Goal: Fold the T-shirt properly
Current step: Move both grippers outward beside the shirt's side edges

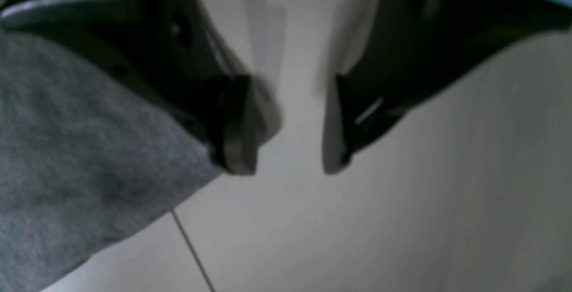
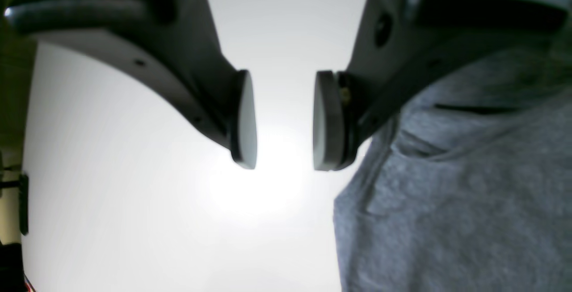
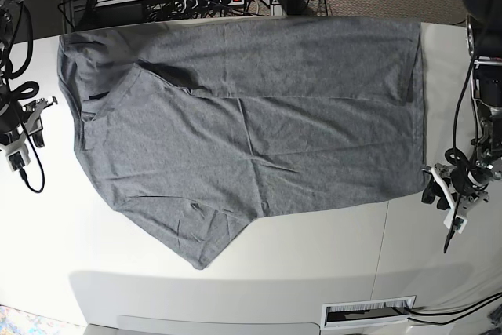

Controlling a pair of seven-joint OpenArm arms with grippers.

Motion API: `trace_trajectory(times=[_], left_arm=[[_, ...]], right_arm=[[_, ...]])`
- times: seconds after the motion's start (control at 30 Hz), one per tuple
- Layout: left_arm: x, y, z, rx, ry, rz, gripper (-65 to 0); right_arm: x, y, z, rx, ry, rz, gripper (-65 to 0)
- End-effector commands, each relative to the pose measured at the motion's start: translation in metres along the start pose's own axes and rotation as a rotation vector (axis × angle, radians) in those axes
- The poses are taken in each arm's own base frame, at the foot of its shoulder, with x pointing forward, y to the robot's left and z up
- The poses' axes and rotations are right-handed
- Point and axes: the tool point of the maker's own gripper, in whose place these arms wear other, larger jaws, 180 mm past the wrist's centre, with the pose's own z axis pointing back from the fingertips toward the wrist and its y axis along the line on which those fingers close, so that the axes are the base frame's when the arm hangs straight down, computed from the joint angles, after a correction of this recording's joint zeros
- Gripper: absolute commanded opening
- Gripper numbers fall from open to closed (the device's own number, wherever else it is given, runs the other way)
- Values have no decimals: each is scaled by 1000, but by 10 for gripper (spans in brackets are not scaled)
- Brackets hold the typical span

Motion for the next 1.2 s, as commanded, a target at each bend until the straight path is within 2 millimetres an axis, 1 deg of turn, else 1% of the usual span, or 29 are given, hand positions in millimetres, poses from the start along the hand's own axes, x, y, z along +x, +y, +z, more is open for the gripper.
trace_trajectory(times=[0.0, 0.37, 0.6, 0.77, 0.9, 0.97, 1.07, 1.17], left_arm=[[32, 18, 9, 36, -79, -7, -387], [29, 17, 7, 41, -63, -13, -387], [22, -4, 5, -65, -27, -121, -388], [21, -5, 5, -67, -22, -141, -388], [20, -9, 1, -67, -12, -179, -388], [19, -3, -2, -19, -7, -174, -388], [20, 0, -3, 8, -11, -164, -388], [19, 11, -3, 68, -1, -125, -388]], right_arm=[[15, -16, 7, -39, -37, 26, -429], [14, -15, 7, -34, -36, 21, -429], [15, -15, 7, -34, -36, 21, -429], [15, -15, 7, -34, -37, 21, -429], [15, -14, 7, -30, -41, 17, -429], [15, -14, 7, -30, -41, 17, -429], [15, -14, 7, -30, -40, 17, -429], [15, -14, 7, -30, -40, 17, -429]])
